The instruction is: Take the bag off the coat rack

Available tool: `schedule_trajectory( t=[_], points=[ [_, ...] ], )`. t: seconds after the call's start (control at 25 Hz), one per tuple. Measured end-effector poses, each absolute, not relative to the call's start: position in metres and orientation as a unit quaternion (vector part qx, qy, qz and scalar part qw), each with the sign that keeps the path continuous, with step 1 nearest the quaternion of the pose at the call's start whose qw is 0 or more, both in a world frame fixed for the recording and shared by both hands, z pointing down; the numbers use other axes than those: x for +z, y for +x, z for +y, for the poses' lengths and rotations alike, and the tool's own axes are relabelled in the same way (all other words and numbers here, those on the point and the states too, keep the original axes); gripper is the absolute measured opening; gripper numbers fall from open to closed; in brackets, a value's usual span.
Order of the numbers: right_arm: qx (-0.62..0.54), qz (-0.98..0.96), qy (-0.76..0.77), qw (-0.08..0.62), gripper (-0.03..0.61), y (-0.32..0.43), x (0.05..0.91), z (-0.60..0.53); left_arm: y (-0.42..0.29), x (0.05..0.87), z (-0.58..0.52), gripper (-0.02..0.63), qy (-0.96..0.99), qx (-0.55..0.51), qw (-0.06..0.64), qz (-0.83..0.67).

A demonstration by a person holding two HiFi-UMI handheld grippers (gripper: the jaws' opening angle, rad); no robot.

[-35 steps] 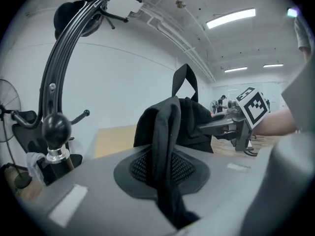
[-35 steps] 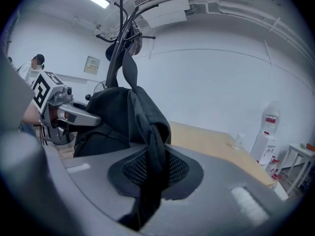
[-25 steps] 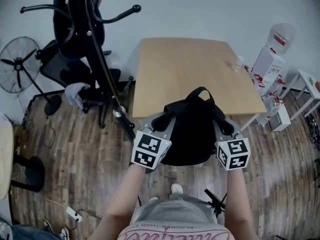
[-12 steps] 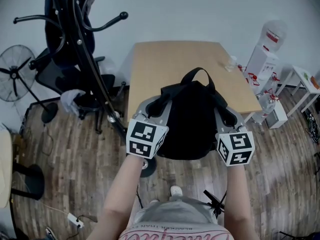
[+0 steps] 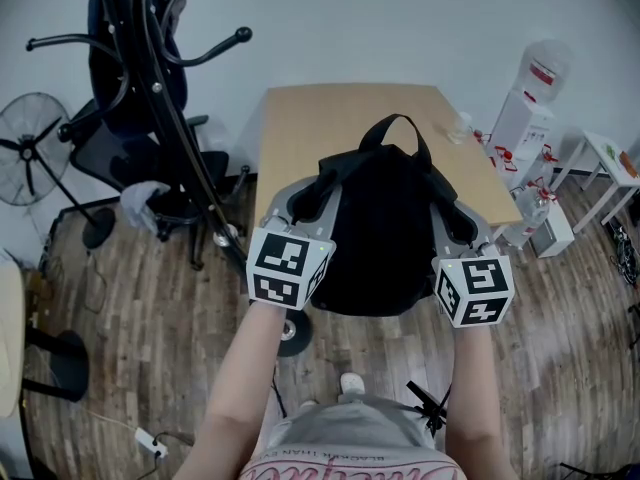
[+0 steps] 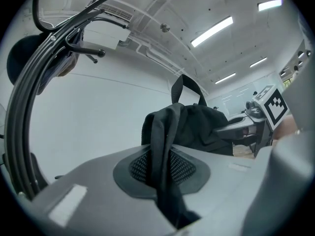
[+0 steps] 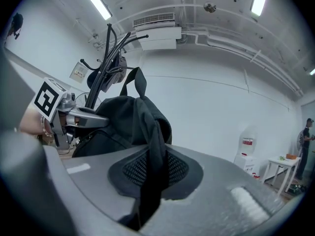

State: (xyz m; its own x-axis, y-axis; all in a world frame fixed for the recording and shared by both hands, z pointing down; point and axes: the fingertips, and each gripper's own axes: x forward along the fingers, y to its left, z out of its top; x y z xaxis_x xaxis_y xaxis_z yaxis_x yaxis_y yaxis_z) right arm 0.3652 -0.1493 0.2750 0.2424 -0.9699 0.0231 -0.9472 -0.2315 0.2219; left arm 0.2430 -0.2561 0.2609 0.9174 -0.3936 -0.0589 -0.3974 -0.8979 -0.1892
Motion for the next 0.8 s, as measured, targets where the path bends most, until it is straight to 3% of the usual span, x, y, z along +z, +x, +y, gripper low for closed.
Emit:
schedule_trajectory(
  t=[0.8],
  points=[
    [-0.061,-0.606,0.788,0.087,0.034,0.363,0.2704,-0.1469,0.2396,0.254,-0.2517,0.067,-0.974,0.018,0.103,0.199]
  ],
)
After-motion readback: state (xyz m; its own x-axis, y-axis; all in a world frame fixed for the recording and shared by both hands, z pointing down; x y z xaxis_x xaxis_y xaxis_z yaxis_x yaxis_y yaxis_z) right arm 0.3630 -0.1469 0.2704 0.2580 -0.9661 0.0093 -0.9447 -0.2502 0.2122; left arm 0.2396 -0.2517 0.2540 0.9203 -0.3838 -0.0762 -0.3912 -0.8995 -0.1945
